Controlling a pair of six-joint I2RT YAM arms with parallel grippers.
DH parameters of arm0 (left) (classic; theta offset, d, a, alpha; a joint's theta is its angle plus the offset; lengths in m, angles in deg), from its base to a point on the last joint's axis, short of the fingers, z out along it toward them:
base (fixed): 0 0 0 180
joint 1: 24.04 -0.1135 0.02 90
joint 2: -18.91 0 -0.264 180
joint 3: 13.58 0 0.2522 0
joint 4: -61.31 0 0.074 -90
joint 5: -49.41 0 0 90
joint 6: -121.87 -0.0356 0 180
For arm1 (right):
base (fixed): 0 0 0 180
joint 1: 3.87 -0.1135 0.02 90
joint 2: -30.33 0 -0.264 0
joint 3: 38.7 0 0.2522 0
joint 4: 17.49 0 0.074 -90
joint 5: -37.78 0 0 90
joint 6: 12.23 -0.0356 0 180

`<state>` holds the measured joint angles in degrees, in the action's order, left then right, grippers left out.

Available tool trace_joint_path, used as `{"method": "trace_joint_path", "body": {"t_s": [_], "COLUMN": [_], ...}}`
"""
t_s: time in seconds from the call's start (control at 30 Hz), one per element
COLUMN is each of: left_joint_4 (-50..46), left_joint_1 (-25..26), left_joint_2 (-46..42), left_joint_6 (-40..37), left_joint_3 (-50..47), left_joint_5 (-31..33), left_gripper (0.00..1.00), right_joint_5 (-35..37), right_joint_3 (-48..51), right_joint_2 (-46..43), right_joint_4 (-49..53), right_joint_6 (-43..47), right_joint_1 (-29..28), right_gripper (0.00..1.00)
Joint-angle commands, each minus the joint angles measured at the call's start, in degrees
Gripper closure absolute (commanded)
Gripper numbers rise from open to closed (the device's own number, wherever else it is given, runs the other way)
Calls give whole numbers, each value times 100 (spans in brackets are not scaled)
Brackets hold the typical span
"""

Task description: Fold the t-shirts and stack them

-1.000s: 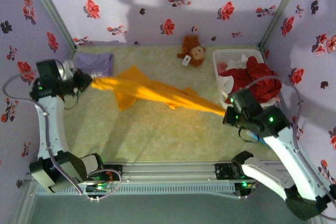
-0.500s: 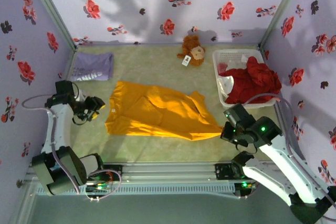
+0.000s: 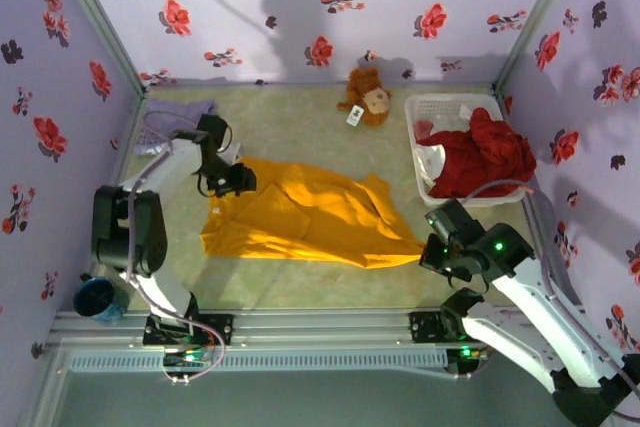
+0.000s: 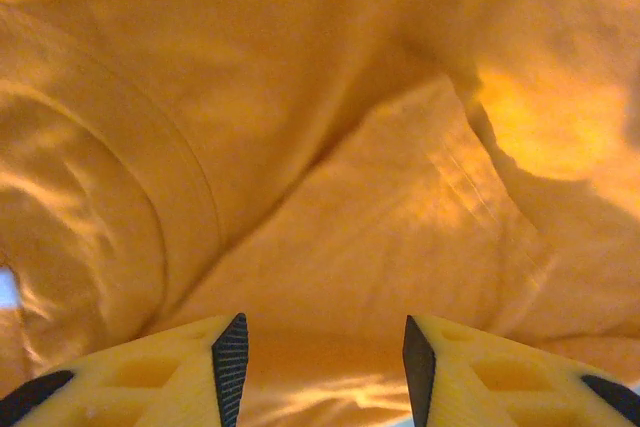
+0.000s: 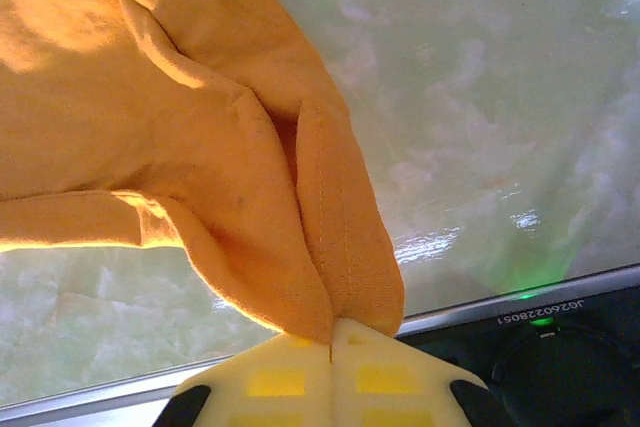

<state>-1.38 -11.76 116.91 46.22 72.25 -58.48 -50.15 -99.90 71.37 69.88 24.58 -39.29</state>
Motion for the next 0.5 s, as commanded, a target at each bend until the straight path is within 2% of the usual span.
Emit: {"method": "trace_joint_path", "body": {"t_s": [0.0,0.07,0.17,0.47], "left_joint_4": [-306,-322,-261,-202], "left_joint_1": [76,253,568,1042], "left_joint_2": [344,520,740,1441], "left_joint_6": [-482,-715,-867,-602], "left_joint_3": [460,671,922,1527], "left_joint_5": [439,450,518,915], "left_gripper": [55,58,59,59], "right_joint_5": [59,57,62,0], "right_joint_3": [-172,-158,-159,-50], "right_joint_2": [-36,-29,4,-174], "right_joint_4": [76,49,44,150], "right_joint_6": [-128,-130,-135,-254], "right_joint_1": [-24,-20,-21,-26], "right_gripper": [100,100,100,100]}}
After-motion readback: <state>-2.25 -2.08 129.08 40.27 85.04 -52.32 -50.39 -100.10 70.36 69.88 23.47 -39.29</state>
